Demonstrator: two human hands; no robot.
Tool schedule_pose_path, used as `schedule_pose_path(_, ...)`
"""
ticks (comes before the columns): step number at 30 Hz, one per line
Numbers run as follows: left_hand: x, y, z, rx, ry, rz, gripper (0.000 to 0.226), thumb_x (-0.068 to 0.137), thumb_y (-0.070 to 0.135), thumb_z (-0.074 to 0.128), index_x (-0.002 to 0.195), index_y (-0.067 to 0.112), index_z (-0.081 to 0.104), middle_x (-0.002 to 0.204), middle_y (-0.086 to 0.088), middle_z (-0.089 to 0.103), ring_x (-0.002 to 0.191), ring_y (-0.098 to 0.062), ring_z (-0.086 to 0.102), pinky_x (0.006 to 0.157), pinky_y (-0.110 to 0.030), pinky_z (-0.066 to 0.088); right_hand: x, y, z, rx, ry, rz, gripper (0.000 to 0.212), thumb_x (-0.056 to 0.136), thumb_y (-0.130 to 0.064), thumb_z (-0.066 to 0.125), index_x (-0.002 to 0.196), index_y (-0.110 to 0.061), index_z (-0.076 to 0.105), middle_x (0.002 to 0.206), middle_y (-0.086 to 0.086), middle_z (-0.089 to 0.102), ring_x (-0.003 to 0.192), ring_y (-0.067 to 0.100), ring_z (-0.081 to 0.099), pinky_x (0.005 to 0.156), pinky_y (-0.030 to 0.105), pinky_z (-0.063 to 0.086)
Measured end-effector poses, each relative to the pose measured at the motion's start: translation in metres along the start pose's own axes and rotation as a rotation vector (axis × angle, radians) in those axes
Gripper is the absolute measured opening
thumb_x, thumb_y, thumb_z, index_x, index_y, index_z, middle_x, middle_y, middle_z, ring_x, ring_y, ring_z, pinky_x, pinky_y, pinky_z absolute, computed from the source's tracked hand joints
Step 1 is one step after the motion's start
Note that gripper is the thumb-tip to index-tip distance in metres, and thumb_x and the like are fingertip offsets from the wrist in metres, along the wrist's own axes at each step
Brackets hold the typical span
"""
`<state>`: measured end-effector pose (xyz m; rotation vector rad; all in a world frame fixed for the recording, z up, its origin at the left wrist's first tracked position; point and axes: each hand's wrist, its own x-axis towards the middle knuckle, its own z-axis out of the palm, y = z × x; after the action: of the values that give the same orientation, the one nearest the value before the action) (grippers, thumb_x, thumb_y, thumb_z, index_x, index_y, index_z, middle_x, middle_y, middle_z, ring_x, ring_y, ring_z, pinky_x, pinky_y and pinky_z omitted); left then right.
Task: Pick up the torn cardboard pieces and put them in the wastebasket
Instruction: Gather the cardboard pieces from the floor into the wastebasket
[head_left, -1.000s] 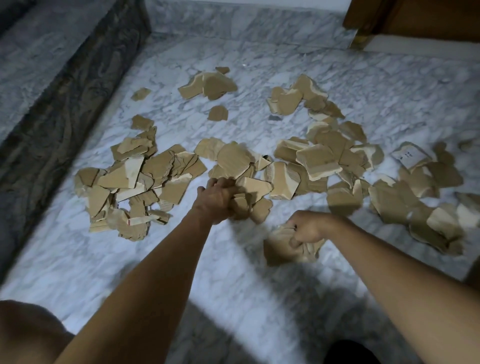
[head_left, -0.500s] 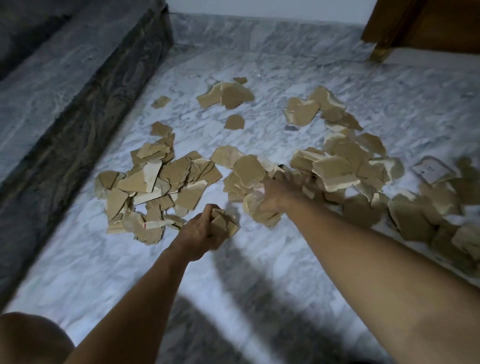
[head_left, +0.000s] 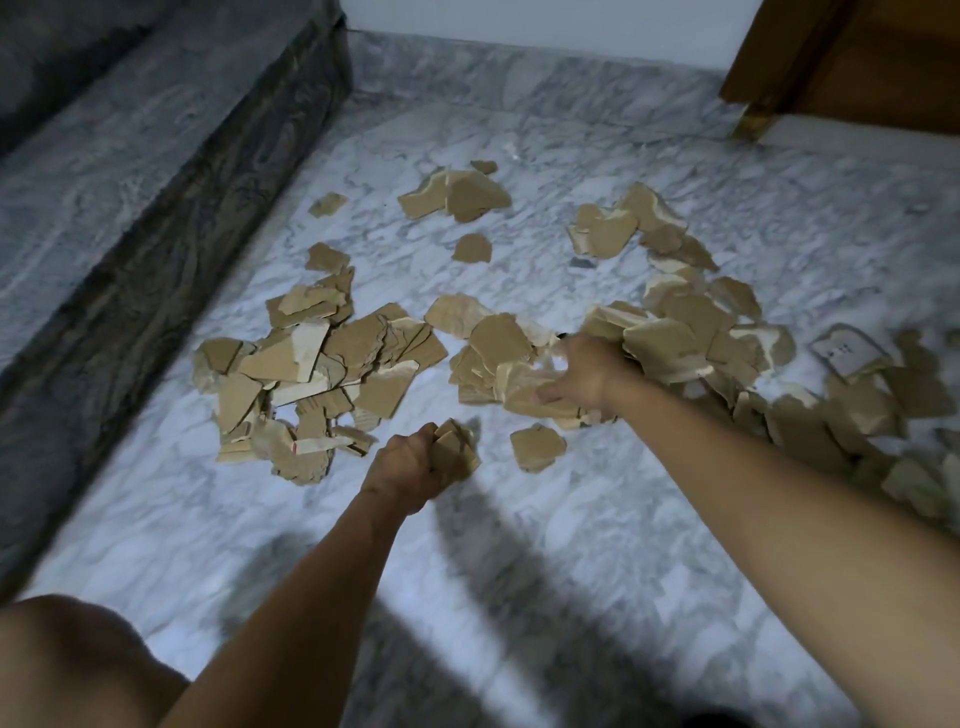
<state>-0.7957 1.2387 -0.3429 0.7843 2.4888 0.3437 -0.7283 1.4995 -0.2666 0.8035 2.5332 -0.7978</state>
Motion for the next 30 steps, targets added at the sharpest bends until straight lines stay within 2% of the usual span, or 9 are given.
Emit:
schedule_pose_path(3, 0.002, -0.001, -0.001, -0.003, -0.004, -0.012, 0.037, 0.074, 0.03, 0.07, 0.109, 0.022, 0.06, 0.098, -0.01, 0.072, 0.094, -0.034, 0.065, 0.072, -0.032, 0.048, -0.001, 0.006, -0.019, -0.015, -0.053, 0.032, 0.095, 0.068, -0.047, 0.087, 0.144, -0.009, 0.046, 0.142, 0.008, 0.053, 0.126, 0.029, 0.054, 0.096, 0.036, 0.05)
schedule_pose_path(5, 0.002, 0.0, -0.001, 0.001, -0.008, -0.008, 0.036, 0.075, 0.031, 0.07, 0.109, 0.021, 0.061, 0.098, -0.01, 0.072, 0.094, -0.033, 0.065, 0.071, -0.031, 0.047, -0.004, 0.005, -0.006, -0.14, -0.14, 0.031, 0.093, 0.065, -0.055, 0.086, 0.14, -0.014, 0.05, 0.138, 0.005, 0.056, 0.126, 0.029, 0.055, 0.094, 0.034, 0.049)
schedule_pose_path(7, 0.0, 0.002, -0.001, -0.005, -0.007, 0.004, 0.035, 0.077, 0.03, 0.069, 0.11, 0.02, 0.062, 0.1, -0.011, 0.072, 0.095, -0.034, 0.065, 0.071, -0.031, 0.046, -0.007, 0.004, 0.024, -0.218, -0.212, 0.02, 0.086, 0.067, -0.053, 0.085, 0.137, -0.015, 0.052, 0.137, 0.006, 0.055, 0.122, 0.029, 0.056, 0.093, 0.033, 0.05)
schedule_pose_path(11, -0.009, 0.0, 0.006, -0.036, 0.005, 0.001, 0.034, 0.078, 0.032, 0.07, 0.11, 0.021, 0.061, 0.098, -0.01, 0.071, 0.094, -0.034, 0.064, 0.067, -0.027, 0.04, -0.016, 0.009, 0.085, -0.388, -0.158, -0.066, 0.079, 0.064, -0.047, 0.085, 0.13, -0.022, 0.05, 0.134, 0.006, 0.04, 0.13, 0.032, 0.039, 0.102, 0.046, 0.044)
schedule_pose_path(14, -0.013, -0.003, 0.01, -0.051, 0.011, -0.011, 0.033, 0.077, 0.032, 0.07, 0.106, 0.021, 0.059, 0.096, -0.01, 0.071, 0.093, -0.035, 0.064, 0.066, -0.03, 0.041, -0.022, 0.012, 0.089, -0.356, -0.13, -0.085, 0.07, 0.064, -0.043, 0.085, 0.119, -0.022, 0.047, 0.124, 0.004, 0.051, 0.121, 0.033, 0.051, 0.094, 0.045, 0.047)
schedule_pose_path(18, -0.013, 0.002, 0.006, -0.026, -0.017, -0.022, 0.035, 0.075, 0.032, 0.071, 0.107, 0.024, 0.061, 0.096, -0.007, 0.072, 0.093, -0.033, 0.064, 0.071, -0.033, 0.048, -0.025, 0.025, 0.088, -0.222, -0.132, -0.036, 0.074, 0.06, -0.04, 0.09, 0.114, -0.02, 0.044, 0.117, 0.007, 0.058, 0.107, 0.033, 0.058, 0.08, 0.036, 0.05)
schedule_pose_path(22, -0.009, 0.012, 0.0, -0.014, -0.088, -0.056, 0.041, 0.073, 0.029, 0.076, 0.113, 0.026, 0.066, 0.1, -0.006, 0.073, 0.094, -0.029, 0.067, 0.077, -0.031, 0.052, -0.029, 0.036, 0.079, -0.17, -0.227, 0.011, 0.087, 0.06, -0.04, 0.092, 0.134, -0.016, 0.052, 0.129, 0.009, 0.06, 0.113, 0.03, 0.059, 0.088, 0.035, 0.054)
schedule_pose_path(27, 0.014, 0.05, -0.034, -0.03, -0.177, -0.069, 0.037, 0.069, 0.031, 0.08, 0.103, 0.018, 0.071, 0.094, -0.006, 0.074, 0.093, -0.023, 0.069, 0.077, -0.025, 0.052, -0.034, 0.05, 0.02, -0.104, -0.185, 0.05, 0.089, 0.062, -0.04, 0.092, 0.134, -0.009, 0.051, 0.132, 0.011, 0.059, 0.115, 0.03, 0.059, 0.094, 0.039, 0.052)
schedule_pose_path(30, 0.038, 0.087, -0.071, -0.067, -0.125, -0.037, 0.037, 0.076, 0.025, 0.079, 0.11, 0.014, 0.071, 0.101, -0.007, 0.072, 0.101, -0.023, 0.067, 0.081, -0.026, 0.048, -0.036, 0.058, -0.036, -0.043, -0.1, 0.052, 0.077, 0.065, -0.035, 0.092, 0.127, -0.01, 0.053, 0.123, 0.008, 0.058, 0.11, 0.029, 0.059, 0.086, 0.033, 0.05)
